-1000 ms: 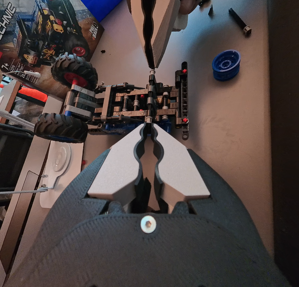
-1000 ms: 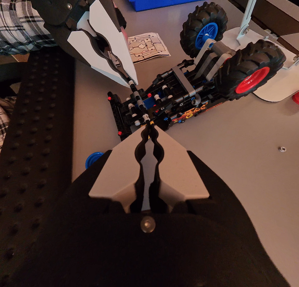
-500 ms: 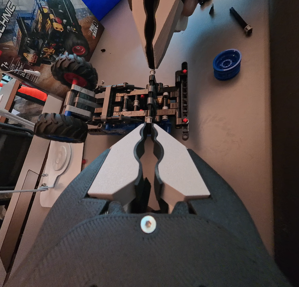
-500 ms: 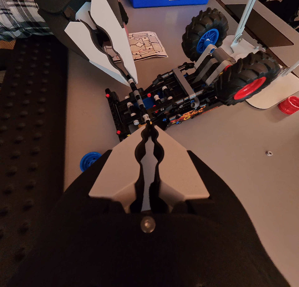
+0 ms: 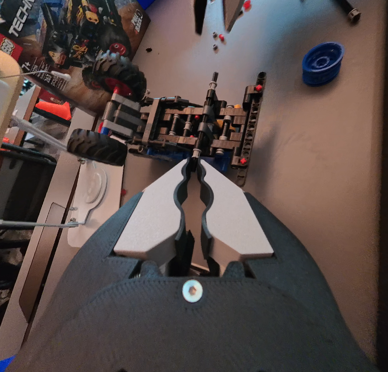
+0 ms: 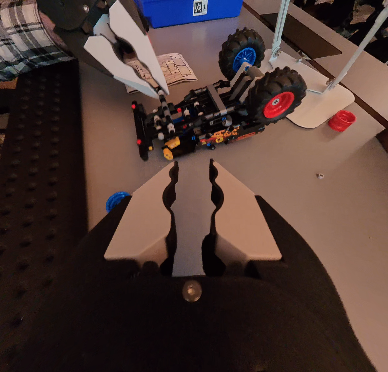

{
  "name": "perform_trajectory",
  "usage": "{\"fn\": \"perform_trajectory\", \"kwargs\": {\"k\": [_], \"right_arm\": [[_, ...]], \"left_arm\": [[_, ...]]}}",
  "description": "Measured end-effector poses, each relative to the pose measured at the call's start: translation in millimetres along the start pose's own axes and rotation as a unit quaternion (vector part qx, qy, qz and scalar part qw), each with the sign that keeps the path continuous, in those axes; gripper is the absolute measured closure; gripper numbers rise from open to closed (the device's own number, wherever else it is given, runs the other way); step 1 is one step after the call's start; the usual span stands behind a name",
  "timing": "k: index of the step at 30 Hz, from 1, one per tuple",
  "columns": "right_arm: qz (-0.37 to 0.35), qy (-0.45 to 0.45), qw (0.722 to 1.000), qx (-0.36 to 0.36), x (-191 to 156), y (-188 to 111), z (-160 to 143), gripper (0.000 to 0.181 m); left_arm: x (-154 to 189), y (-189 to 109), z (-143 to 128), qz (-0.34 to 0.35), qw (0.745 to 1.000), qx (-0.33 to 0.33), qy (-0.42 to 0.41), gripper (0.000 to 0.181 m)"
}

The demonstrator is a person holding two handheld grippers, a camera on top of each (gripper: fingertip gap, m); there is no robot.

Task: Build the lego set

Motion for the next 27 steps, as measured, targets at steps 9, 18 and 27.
{"fn": "perform_trajectory", "kwargs": {"k": [9, 18, 27], "right_arm": [[-0.087, 0.000, 0.994, -0.059, 1, -27, -14, 0.148], [-0.082, -0.015, 0.992, -0.091, 57, -10, 35, 0.141], [-0.189, 0.034, 0.981, -0.018, 39, -88, 9, 0.141]], "left_arm": [[-14, -9, -23, 0.038, 0.998, -0.058, 0.007, 0.178], [-7, -17, -31, 0.043, 0.996, -0.071, -0.023, 0.177], [-11, -38, -30, 0.045, 0.996, -0.066, -0.047, 0.154]]}}
Point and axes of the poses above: each gripper's, where its closed fingertips meet, y out along the fingers, z out of its top, x = y × z across the jaws, the point moved 9 cm from there along -y, back along the fingers, and after that the axes turned 4 degrees about z, right-handed, at the moved point
